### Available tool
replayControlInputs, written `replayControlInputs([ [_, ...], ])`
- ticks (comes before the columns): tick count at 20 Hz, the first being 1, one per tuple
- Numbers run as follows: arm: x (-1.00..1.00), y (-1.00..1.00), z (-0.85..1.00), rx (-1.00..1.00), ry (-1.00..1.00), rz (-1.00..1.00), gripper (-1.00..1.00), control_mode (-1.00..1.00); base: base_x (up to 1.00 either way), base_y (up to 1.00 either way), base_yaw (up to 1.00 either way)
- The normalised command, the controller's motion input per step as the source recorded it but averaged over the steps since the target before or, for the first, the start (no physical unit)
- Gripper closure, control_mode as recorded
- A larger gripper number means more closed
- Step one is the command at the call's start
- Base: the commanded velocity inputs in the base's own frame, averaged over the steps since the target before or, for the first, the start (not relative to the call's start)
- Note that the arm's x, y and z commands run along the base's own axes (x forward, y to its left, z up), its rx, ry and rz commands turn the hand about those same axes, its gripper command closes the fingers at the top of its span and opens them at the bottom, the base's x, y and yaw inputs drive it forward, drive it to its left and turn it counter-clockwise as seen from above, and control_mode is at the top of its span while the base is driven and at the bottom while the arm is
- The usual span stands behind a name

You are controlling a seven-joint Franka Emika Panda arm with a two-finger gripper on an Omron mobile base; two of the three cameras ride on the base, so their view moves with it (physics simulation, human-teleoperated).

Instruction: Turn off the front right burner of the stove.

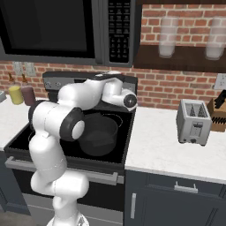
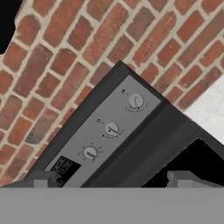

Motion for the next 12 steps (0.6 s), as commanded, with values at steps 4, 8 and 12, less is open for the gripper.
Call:
replayControlInputs([
  [4, 0.31, 0.0, -0.1, -0.01, 0.0, 0.0, -1.0, -1.0, 0.0, 0.0, 0.0],
  [8, 0.33, 0.0, -0.07, 0.0, 0.0, 0.0, -1.0, -1.0, 0.0, 0.0, 0.0],
  [12, 0.34, 0.0, -0.12, 0.0, 0.0, 0.0, -1.0, -1.0, 0.0, 0.0, 0.0],
])
